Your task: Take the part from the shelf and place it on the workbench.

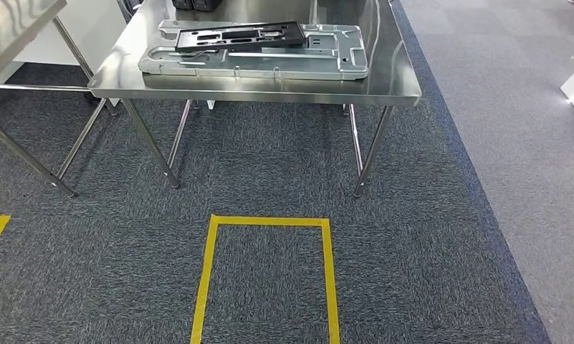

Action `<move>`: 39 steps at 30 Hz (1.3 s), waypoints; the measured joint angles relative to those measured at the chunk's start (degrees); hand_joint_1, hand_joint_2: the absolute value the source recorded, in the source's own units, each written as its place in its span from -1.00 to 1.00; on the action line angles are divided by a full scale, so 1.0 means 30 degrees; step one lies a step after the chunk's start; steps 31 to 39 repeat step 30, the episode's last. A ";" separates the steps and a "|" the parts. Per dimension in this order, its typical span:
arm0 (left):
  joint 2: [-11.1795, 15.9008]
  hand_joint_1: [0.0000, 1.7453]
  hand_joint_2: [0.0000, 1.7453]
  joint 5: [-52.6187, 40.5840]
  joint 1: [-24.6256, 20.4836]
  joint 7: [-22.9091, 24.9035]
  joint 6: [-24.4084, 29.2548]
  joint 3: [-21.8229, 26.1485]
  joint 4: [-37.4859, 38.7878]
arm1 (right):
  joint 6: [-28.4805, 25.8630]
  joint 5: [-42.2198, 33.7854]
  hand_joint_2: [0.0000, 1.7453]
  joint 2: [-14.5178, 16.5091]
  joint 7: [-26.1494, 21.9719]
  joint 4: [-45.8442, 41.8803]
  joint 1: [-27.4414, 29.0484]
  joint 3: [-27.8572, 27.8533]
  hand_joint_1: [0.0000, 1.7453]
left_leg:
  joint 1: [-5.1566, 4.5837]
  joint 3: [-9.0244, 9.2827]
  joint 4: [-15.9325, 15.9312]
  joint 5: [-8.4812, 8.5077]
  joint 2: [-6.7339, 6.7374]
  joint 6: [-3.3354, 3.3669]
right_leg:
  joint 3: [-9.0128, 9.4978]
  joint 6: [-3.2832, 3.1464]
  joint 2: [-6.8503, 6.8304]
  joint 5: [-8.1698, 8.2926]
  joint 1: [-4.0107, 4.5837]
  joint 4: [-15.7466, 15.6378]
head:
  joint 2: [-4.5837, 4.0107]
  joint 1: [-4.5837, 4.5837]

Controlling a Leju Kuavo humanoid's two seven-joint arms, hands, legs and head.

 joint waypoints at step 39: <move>0.0133 -1.00 -0.33 0.0017 0.0151 0.0767 0.0151 0.0392 0.0000 | -0.0180 -0.0298 1.00 0.0188 0.1338 0.0019 -0.0171 -0.1025 -1.00 | 0.0640 -0.0621 0.0360 -0.0403 -0.0052 -0.0953 | 0.0088 -0.0066 0.0035 -0.0643 -0.0127 0.0759 | 0.0000 -0.0004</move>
